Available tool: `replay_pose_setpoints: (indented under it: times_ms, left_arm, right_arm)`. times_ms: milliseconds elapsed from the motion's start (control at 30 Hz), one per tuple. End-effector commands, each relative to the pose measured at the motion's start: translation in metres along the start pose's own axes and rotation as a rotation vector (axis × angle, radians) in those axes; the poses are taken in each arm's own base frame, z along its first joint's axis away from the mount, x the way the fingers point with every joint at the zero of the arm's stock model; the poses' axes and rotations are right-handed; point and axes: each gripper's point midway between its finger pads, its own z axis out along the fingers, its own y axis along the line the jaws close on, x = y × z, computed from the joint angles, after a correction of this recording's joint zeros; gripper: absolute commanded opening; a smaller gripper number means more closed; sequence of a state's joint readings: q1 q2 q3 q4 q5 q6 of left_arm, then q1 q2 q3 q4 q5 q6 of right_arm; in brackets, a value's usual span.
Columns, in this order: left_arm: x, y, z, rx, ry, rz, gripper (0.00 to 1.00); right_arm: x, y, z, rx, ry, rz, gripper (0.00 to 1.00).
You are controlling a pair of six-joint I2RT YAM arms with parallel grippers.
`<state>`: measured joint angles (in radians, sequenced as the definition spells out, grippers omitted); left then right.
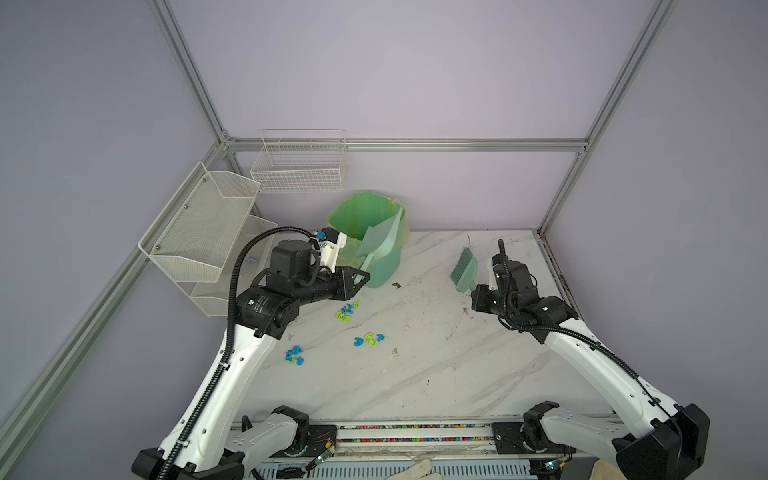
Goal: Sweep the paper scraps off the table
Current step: 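Lower the dustpan back toward the scraps while the right gripper brings the brush down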
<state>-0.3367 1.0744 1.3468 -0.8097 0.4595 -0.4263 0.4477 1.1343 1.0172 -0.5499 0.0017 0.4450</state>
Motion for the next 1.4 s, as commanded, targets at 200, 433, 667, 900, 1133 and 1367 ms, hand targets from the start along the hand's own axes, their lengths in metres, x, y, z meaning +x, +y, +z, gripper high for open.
replay_pose_setpoints:
  times_ms: [200, 433, 667, 900, 1133, 1367]
  left_arm:
    - [0.030, 0.008, 0.001, -0.026, 0.048, 0.079, 0.00]
    - [0.058, 0.023, 0.006, -0.060, 0.109, 0.077, 0.00]
    - [0.079, 0.047, 0.005, -0.163, 0.155, 0.090, 0.00]
    - [0.102, 0.078, 0.001, -0.296, 0.197, 0.076, 0.00]
    - [0.117, 0.097, 0.001, -0.385, 0.208, -0.027, 0.00]
    - [0.125, 0.114, 0.001, -0.471, 0.197, -0.120, 0.00]
  right_arm:
    - [-0.011, 0.015, -0.012, -0.082, -0.042, 0.029, 0.00]
    - [-0.009, 0.022, -0.013, -0.134, -0.047, 0.020, 0.00]
    - [-0.010, 0.027, -0.014, -0.182, -0.074, 0.039, 0.00]
    - [0.000, 0.037, -0.006, -0.236, -0.017, 0.012, 0.00]
    - [0.011, 0.050, -0.004, -0.324, 0.022, 0.047, 0.00]
    - [0.034, 0.076, -0.003, -0.398, 0.089, 0.073, 0.00]
